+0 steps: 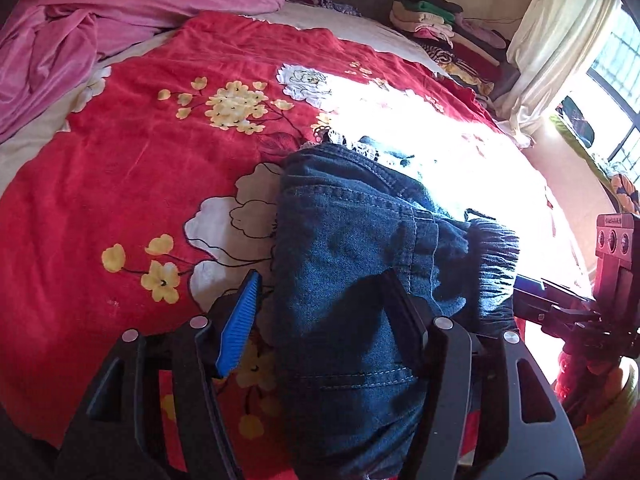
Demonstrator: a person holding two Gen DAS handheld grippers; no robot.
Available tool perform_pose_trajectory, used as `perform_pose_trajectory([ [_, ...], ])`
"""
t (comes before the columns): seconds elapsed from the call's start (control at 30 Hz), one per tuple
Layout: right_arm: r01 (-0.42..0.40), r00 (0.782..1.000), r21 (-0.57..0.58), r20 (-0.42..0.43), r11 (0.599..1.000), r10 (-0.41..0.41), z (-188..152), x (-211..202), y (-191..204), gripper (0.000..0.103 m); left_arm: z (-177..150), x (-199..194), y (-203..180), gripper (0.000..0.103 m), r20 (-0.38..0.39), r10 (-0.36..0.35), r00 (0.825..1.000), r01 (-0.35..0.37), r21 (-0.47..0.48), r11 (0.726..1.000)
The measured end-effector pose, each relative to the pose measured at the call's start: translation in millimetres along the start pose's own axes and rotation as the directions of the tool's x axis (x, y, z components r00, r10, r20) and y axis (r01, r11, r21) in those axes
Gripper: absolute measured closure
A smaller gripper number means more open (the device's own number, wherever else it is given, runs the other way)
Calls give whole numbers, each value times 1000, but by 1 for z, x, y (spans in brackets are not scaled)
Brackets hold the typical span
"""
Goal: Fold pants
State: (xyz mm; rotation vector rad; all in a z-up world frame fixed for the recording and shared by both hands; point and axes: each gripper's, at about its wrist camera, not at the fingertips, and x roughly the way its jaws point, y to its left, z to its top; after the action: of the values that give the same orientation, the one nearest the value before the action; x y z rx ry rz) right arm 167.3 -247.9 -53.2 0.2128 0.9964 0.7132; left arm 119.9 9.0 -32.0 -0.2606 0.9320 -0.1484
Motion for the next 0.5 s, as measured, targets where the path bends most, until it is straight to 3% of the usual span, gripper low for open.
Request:
perform_pose_trajectory([
  [0.13,-24,1000,6,-2,1000,24,1,10,-1,37,-4,4,-1,46,5,-13,1000,13,1,1000],
  [0.3,-42,999,16,13,999,42,6,18,-3,37,-5,13,-3,34,7,-39,999,40,-12,999],
  [0.43,-35,999,16,27,999,34,7,21,-1,37,-5,16,-5,34,10,-42,999,42,-14,999],
  [0.47,-38,999,13,32,999,37,7,21,0,41,-5,16,-6,34,9,-43,999,43,-14,999],
  [0.5,-50,998,9,32,999,50,8,21,3,52,-4,16,-6,44,7,-57,998,57,-16,998],
])
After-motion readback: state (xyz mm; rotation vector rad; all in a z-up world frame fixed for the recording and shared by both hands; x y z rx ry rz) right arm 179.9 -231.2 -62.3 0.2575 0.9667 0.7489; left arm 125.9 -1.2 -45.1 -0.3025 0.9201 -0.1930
